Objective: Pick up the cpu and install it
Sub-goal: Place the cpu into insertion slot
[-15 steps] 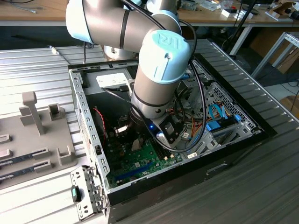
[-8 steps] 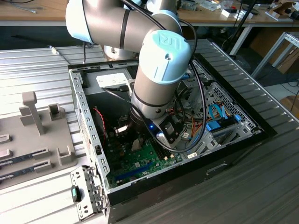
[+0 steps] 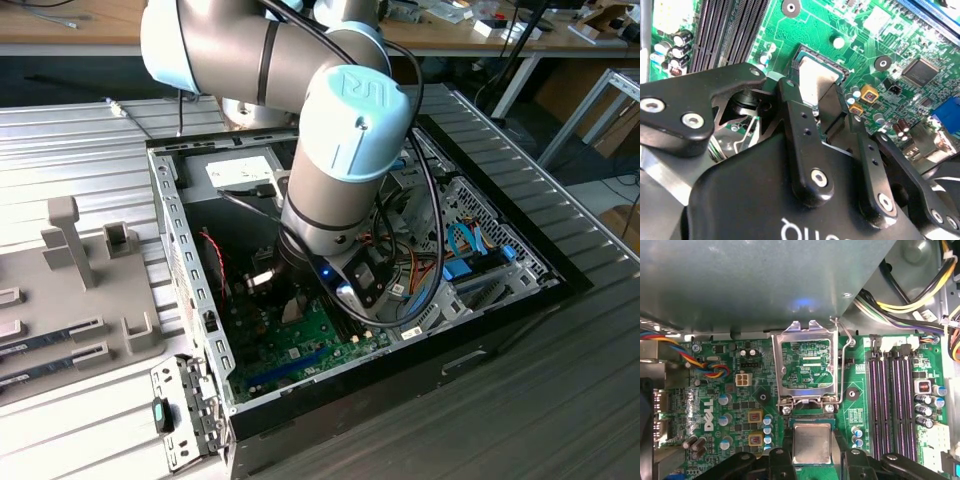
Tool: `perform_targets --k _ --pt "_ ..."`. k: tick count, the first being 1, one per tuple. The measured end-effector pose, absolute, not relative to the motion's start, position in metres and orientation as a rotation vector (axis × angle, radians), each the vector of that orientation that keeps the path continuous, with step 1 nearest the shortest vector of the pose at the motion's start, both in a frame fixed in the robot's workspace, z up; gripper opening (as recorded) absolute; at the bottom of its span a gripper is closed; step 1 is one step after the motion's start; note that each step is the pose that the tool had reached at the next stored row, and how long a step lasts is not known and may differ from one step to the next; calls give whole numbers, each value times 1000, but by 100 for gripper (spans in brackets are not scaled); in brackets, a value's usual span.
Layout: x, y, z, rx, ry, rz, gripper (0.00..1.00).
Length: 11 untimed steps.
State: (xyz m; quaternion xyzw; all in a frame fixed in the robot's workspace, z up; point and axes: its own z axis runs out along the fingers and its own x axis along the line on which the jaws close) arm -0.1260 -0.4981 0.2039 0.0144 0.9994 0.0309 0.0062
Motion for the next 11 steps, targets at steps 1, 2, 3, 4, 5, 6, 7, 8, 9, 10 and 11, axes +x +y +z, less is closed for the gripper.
perform_targets --k 1,2,3,4,5,6,7,8,9,10,11 --pt "-126 -498 204 38 3128 97 41" --pt "-126 -498 204 37 3128 98 41" --pt "-126 -498 204 36 3128 101 41" --pt "-126 -498 204 37 3128 105 41" --pt "-126 -498 204 37 3128 108 41" --pt "-126 -498 204 38 3127 111 41" --pt "-126 -499 203 39 3127 112 41" --pt "-126 -499 203 40 3127 112 41" --pt "-126 -500 203 40 3127 112 41" --pt "-126 -501 203 41 3127 112 41" --pt "-126 -501 203 42 3127 112 41"
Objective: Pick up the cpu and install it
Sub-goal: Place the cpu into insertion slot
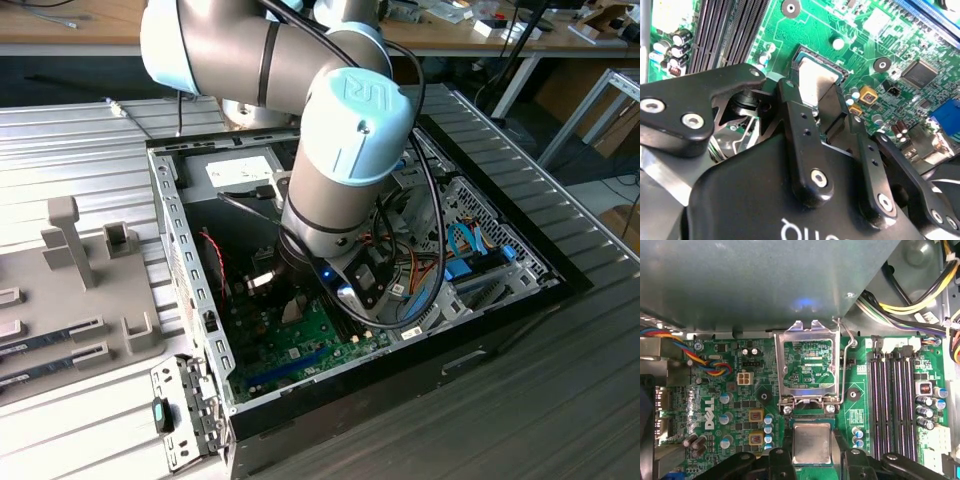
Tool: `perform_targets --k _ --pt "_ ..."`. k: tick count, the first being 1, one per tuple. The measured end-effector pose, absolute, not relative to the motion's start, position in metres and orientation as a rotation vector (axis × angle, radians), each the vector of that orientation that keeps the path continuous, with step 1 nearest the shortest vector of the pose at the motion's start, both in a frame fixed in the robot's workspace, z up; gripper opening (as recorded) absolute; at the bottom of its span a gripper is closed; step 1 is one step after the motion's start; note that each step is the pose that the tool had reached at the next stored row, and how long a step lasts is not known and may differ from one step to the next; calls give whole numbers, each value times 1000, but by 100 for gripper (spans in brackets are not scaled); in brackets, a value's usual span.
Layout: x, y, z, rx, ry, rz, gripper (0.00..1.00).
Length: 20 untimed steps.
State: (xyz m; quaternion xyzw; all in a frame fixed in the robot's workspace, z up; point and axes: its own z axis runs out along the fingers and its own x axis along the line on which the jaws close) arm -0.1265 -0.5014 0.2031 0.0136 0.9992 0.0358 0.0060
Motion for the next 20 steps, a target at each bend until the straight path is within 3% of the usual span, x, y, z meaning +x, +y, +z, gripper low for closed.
perform_targets --k 20 --pt "-127 -502 200 45 3127 113 41"
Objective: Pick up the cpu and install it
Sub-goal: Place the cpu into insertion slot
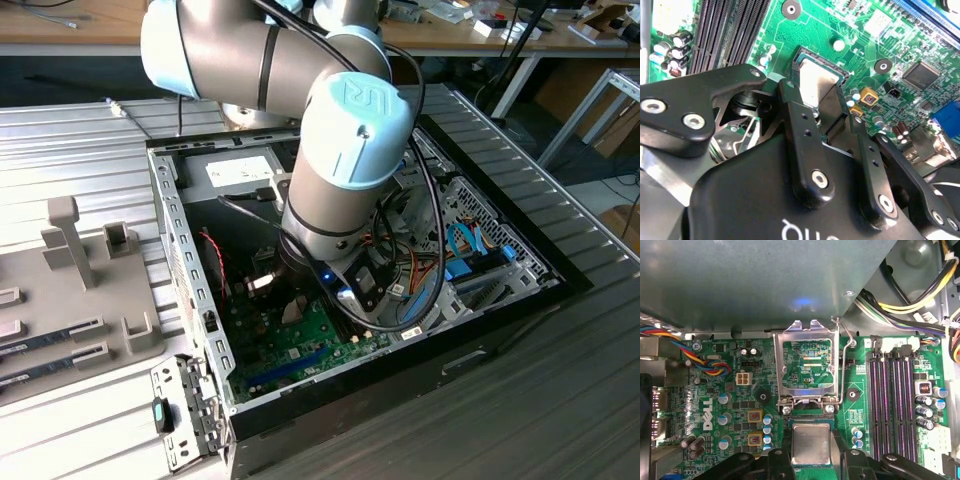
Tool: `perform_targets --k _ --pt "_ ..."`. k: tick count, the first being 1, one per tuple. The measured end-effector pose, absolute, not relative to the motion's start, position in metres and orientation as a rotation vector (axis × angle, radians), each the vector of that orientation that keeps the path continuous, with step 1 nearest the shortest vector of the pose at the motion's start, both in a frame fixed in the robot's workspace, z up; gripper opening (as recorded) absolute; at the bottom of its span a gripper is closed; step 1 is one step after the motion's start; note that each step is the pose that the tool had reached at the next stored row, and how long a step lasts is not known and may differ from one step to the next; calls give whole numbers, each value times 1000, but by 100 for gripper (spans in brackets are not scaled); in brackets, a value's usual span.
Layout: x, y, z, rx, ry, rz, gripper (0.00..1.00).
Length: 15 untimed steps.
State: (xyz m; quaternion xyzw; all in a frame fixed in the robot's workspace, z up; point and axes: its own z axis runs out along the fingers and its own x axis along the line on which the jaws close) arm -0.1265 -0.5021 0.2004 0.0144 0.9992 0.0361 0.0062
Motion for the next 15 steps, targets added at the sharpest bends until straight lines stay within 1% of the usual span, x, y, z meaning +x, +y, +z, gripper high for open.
perform_targets --k 15 --pt "-129 -501 202 32 3128 119 41"
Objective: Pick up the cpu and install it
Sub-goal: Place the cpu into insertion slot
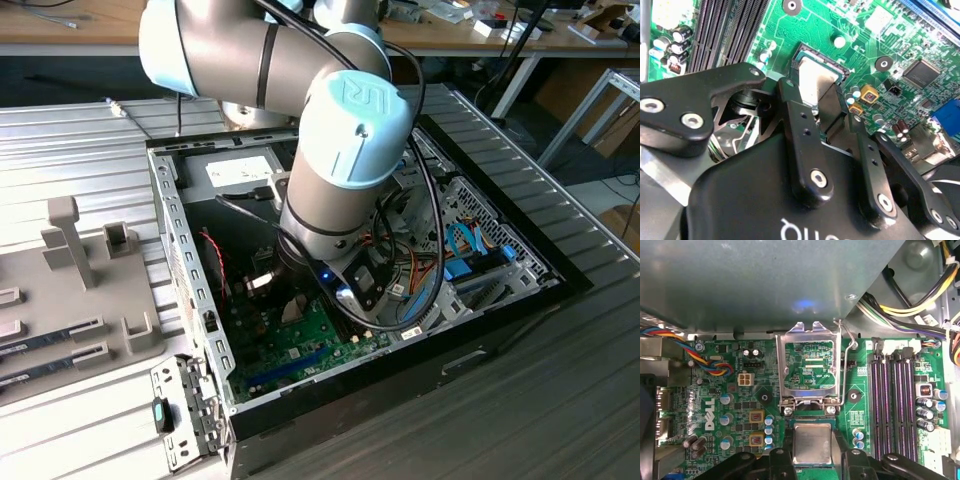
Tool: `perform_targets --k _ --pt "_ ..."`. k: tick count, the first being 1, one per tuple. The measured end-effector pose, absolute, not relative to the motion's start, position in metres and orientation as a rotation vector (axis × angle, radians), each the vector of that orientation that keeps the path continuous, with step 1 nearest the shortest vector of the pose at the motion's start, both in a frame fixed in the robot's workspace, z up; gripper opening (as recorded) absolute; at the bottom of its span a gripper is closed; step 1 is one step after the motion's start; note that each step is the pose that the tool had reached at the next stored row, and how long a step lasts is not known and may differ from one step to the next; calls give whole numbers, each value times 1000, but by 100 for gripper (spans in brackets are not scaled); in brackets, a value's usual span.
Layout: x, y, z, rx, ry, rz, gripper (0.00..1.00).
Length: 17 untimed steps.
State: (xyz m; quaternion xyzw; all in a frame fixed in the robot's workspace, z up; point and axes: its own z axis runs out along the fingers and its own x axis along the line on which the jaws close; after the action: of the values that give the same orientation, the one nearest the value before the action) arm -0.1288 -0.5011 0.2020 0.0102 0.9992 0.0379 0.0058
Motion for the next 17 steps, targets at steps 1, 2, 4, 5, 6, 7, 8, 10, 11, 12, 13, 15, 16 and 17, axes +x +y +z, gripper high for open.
perform_targets --k 1,2,4,5,6,7,8,10,11,12,13,15,16,17 --pt "-129 -501 202 32 3128 119 41" --pt "-130 -501 202 33 3127 120 41" --pt "-132 -501 202 35 3127 123 41" --pt "-133 -501 202 35 3127 124 41" --pt "-133 -501 202 35 3127 125 41" --pt "-133 -502 201 36 3127 126 41" --pt "-133 -502 201 36 3127 126 41" --pt "-133 -502 201 32 3127 126 41" --pt "-133 -502 201 28 3127 126 41" --pt "-133 -502 201 24 3127 126 41" --pt "-133 -502 201 19 3128 126 41" --pt "-133 -502 200 4 3128 125 41" --pt "-132 -502 200 -3 3129 125 41" --pt "-132 -502 200 -9 3129 126 41"
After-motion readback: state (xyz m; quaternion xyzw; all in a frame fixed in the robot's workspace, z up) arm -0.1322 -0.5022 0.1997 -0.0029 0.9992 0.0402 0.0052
